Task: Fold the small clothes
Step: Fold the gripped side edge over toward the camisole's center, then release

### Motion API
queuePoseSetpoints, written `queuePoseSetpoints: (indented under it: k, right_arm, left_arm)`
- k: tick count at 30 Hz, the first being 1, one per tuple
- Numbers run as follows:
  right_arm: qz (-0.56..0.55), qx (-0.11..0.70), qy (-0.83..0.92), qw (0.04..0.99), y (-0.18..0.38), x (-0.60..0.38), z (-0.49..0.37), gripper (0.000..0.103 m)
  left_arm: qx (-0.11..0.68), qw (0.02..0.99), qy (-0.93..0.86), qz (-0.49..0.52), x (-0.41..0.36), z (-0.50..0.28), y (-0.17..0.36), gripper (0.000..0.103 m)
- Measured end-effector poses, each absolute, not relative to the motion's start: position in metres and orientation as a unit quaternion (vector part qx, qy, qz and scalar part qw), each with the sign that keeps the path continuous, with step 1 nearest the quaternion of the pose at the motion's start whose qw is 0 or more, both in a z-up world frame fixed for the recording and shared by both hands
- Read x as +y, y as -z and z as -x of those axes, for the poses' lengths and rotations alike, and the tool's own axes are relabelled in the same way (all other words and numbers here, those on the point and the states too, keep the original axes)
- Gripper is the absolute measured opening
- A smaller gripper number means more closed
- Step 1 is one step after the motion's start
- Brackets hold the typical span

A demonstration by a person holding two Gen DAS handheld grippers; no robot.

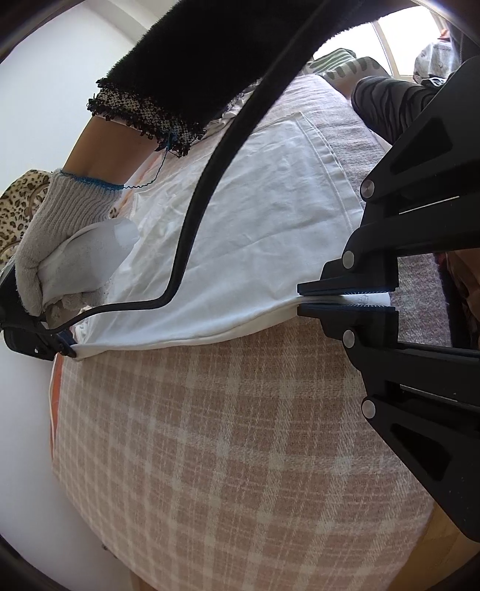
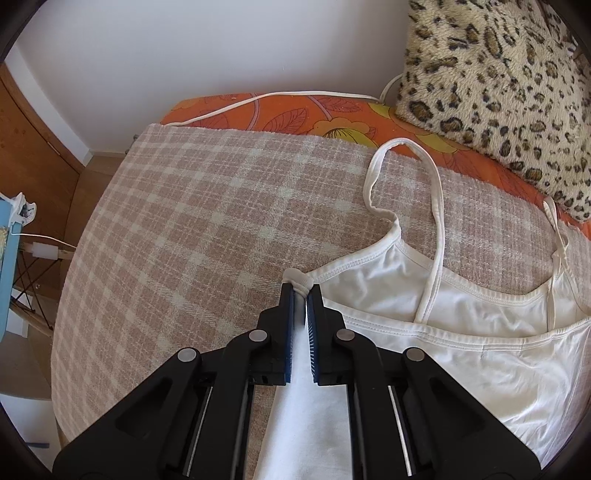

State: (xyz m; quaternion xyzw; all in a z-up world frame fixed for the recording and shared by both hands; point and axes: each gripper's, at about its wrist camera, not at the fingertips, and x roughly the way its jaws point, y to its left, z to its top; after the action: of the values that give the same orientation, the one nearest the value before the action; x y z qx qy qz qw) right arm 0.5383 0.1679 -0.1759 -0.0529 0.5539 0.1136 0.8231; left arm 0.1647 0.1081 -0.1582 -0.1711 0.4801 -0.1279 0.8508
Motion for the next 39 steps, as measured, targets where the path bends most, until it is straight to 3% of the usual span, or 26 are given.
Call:
queuePoseSetpoints:
  k: [14,36,37,39]
  right_arm:
    - [0.042,0.527,-0.096,0.843,0.135,0.1,-0.528,0.007]
    - [0.001,0.523,-0.049,0.851,0.159,0.004,-0.529,0.007]
    - [0.002,0.523,-0.051,0.851,0.16,0.005,-0.53,0.007]
    - [0.008,0.525,-0.054,0.849,0.163,0.007,-0.531,0.007]
  left_arm:
    - [0.466,0.857,0.185,0.119,0.044,-0.174,0.149,0.002]
    - [0.499,0.822,0.259,0.098,-0.032,-0.201,0.162,0.002]
    - [0.502,0.819,0.26,0.097,-0.034,-0.201,0.164,0.004]
    - [0.514,0.811,0.262,0.1,-0.038,-0.203,0.166,0.018]
